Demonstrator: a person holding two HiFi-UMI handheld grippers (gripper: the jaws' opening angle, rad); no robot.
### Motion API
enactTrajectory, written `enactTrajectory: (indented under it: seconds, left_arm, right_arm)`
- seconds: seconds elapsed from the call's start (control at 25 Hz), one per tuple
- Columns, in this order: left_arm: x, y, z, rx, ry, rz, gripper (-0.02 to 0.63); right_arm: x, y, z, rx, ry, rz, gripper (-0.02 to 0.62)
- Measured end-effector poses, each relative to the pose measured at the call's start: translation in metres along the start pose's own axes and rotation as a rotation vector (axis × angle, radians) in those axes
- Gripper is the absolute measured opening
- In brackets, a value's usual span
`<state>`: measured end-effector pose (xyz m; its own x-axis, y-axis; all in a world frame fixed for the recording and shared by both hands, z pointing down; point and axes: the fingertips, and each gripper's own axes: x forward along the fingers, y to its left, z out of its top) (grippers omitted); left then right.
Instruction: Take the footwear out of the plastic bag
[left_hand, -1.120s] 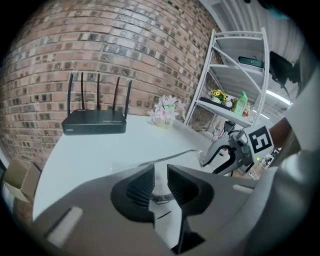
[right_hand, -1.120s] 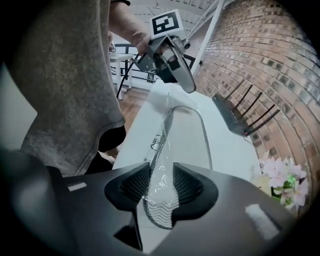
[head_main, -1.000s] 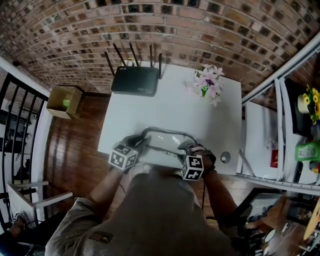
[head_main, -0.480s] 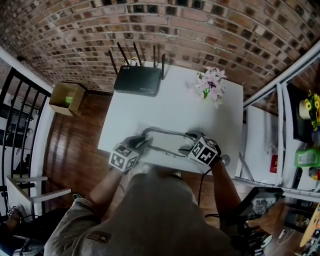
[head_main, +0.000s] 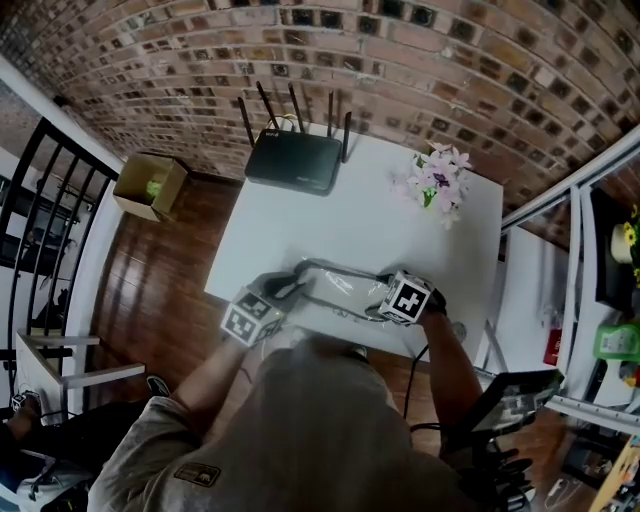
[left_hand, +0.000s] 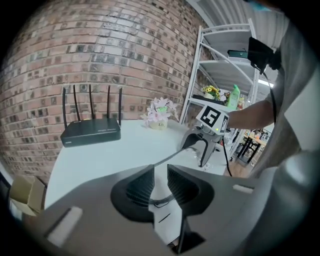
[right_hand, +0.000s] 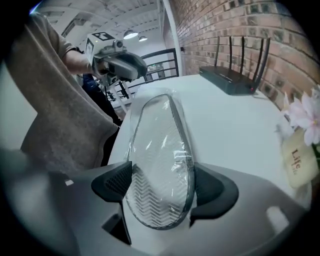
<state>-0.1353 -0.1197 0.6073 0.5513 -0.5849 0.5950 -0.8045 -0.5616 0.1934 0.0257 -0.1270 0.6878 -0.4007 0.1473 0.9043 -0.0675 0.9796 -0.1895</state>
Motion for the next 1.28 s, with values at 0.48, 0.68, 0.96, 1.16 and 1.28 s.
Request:
enactTrajectory:
  seconds: [0.48,0.68,0.96,1.16,1.28]
  left_arm:
    - [0.023,-0.026,0.030,0.281,0.053,-0.118,0.190]
    - [0.032,-0.048,0.022,0.528,0.174,-0.225,0.266]
    - [0.044,-0.069,0.003,0.724,0.329,-0.362,0.328]
    - [0.046,-0.081,-0.025,0.768,0.444,-0.454,0.333]
    - [0.048,-0.081,-0.026,0.802,0.458,-0.434,0.328]
  right_arm:
    - [-0.023,0.023,0.016,-0.291,-0.021,-0.351,0.336]
    - [-0.028,0.035,0.017,-0.383,-0.039,-0.473,0.318]
    - [-0.031,0.052,0.018,-0.492,-0.046,-0.587,0.249]
    - [-0.031,0.056,0.014,-0.493,-0.042,-0.599,0.234]
    - [-0.034,0.057,0.013,-0.482,-0.042,-0.585,0.234]
